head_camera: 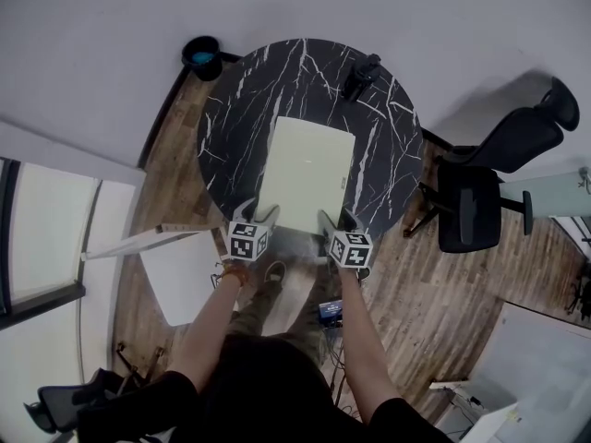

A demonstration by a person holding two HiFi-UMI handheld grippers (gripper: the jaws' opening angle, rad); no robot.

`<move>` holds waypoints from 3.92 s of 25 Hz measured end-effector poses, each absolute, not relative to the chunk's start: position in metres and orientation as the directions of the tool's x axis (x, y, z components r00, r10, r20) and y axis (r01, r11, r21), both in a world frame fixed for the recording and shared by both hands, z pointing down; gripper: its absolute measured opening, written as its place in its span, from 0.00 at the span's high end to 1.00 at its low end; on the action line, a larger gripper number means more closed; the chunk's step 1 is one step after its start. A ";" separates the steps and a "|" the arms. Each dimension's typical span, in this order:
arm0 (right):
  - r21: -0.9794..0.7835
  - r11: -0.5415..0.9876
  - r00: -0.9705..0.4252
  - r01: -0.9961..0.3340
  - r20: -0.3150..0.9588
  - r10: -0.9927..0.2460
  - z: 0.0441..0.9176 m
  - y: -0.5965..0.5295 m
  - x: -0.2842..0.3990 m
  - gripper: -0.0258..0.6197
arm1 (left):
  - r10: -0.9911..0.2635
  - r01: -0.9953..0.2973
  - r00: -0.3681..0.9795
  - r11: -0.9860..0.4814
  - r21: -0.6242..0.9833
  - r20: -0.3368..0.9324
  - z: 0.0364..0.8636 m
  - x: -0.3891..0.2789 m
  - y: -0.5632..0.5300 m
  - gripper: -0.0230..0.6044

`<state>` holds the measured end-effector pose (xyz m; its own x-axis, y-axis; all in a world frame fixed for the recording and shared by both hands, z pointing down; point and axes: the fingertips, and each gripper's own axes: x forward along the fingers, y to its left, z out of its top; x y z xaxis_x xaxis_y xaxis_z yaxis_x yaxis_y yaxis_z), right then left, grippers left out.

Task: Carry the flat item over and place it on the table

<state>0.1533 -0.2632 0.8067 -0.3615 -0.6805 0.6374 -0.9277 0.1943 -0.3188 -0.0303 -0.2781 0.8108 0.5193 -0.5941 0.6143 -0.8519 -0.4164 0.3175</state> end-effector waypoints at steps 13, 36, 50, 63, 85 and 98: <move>-0.280 0.222 -0.343 -0.934 0.531 -0.774 0.747 -0.272 0.145 0.53 | -0.689 -0.846 0.513 -0.509 0.162 0.512 0.751 -0.028 -0.282 0.55; -0.127 0.292 -0.318 -0.948 0.342 -0.884 0.619 -0.235 0.136 0.69 | -0.770 -0.807 0.571 -0.590 0.022 0.285 0.621 0.001 -0.266 0.83; -0.028 0.328 -0.328 -0.944 0.169 -0.930 0.527 -0.222 0.116 0.73 | -0.797 -0.799 0.588 -0.599 -0.052 0.136 0.541 0.009 -0.255 0.84; 0.012 0.363 -0.361 -0.932 0.086 -0.929 0.478 -0.217 0.094 0.80 | -0.796 -0.791 0.604 -0.604 -0.092 0.038 0.485 0.016 -0.248 0.84; 0.078 0.358 -0.365 -0.931 -0.106 -0.925 0.383 -0.199 0.078 0.90 | -0.772 -0.776 0.627 -0.611 -0.157 -0.099 0.407 0.018 -0.222 0.88; 0.119 0.339 -0.356 -0.933 -0.188 -0.915 0.340 -0.170 0.070 0.96 | -0.732 -0.757 0.653 -0.630 -0.175 -0.191 0.343 0.020 -0.191 0.93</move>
<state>0.0698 -0.1700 0.3398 -0.3560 -0.9153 -0.1884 -0.9334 0.3386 0.1186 0.0202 -0.1907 0.3429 0.6535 -0.7324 -0.1912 -0.7569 -0.6297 -0.1749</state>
